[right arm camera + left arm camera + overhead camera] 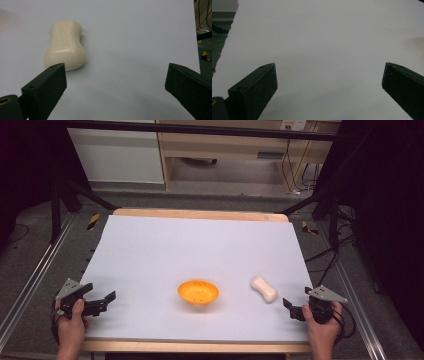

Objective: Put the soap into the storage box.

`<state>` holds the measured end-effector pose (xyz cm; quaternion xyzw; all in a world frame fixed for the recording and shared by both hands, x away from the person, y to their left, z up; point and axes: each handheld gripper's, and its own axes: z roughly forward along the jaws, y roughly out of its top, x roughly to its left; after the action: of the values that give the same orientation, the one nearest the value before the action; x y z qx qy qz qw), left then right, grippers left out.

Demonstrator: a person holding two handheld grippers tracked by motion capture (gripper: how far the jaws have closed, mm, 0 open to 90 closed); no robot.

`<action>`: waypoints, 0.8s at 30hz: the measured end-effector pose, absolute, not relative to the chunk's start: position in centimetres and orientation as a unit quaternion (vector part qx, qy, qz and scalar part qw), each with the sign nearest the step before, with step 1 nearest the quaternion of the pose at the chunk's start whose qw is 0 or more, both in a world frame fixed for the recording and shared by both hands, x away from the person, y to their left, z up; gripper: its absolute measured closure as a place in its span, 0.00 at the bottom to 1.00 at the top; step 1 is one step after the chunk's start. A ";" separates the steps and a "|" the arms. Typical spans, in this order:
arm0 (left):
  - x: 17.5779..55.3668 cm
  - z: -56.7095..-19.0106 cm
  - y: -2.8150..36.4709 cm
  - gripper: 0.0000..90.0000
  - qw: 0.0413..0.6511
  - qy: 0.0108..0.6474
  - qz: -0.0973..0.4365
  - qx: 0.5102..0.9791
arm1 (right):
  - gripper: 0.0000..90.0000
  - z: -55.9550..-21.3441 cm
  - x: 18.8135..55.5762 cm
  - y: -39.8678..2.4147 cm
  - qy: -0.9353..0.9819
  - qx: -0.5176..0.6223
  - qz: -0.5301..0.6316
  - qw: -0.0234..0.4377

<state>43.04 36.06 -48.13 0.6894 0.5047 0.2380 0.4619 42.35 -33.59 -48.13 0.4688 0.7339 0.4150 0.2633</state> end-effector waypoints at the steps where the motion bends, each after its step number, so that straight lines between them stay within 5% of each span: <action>1: 43.0 -48.1 36.1 0.00 0.462 0.504 0.238 0.690 | 0.04 -48.1 42.4 -33.6 0.734 0.469 0.415 0.263; 24: 43.0 -48.1 36.0 0.00 0.461 0.502 0.240 0.691 | 0.00 -46.3 44.5 -31.2 0.830 0.422 0.305 0.201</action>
<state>43.01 36.03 -48.14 0.6911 0.5023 0.2396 0.4611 44.47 -31.24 -46.26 0.4219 0.8297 0.3052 0.2009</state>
